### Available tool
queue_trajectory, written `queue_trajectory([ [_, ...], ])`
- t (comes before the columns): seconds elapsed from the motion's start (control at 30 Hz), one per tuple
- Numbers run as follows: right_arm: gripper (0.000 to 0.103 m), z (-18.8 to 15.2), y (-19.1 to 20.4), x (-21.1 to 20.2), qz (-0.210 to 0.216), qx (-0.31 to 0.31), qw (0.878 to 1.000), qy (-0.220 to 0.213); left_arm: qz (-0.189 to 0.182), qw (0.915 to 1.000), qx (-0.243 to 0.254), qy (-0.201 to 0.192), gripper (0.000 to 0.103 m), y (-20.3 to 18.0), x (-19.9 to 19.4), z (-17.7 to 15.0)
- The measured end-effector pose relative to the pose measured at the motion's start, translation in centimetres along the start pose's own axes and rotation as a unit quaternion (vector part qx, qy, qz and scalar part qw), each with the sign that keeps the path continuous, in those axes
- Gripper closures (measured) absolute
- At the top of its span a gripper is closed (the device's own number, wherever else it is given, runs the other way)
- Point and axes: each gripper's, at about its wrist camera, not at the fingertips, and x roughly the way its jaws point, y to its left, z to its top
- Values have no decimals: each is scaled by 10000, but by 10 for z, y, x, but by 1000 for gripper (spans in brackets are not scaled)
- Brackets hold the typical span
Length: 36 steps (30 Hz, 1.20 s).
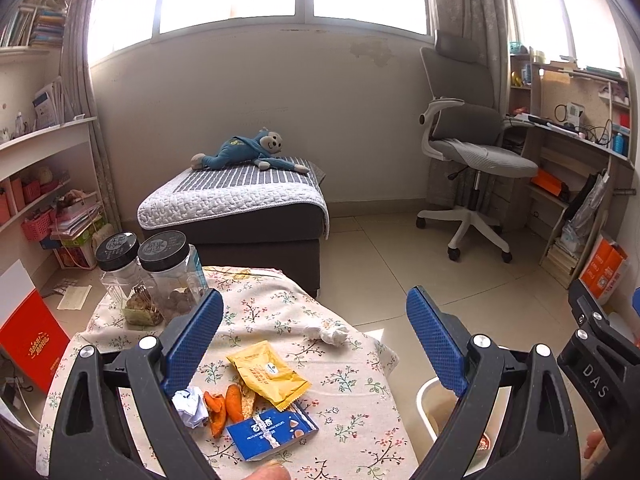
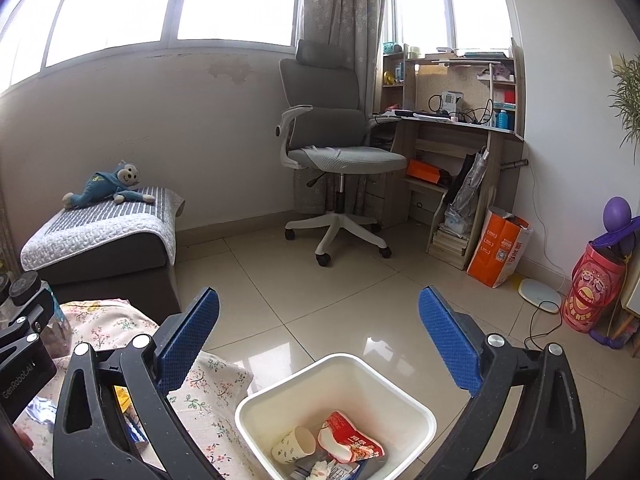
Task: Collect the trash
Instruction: 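Move both open tools back over the table toward the remaining trash, then grasp the crumpled paper with the left tool while the right tool grasps the yellow packet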
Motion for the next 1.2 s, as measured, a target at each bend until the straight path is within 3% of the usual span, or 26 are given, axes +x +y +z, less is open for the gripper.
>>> queue_trajectory([
  [0.57, 7, -9, 84, 3, 552, -376, 9976, 161, 547, 9978, -256, 256, 13, 81, 16, -5],
  [0.87, 7, -23, 132, 6, 948, -659, 9923, 440, 779, 9903, -474, 1046, 13, 144, 47, -21],
  [1.03, 7, -29, 152, 16, 1125, -669, 9887, 734, 675, 9778, -652, 1875, 13, 180, 75, -40],
  [1.2, 7, -37, 164, 34, 1228, -682, 9835, 1137, 453, 9540, -1087, 2757, 13, 201, 106, -67],
])
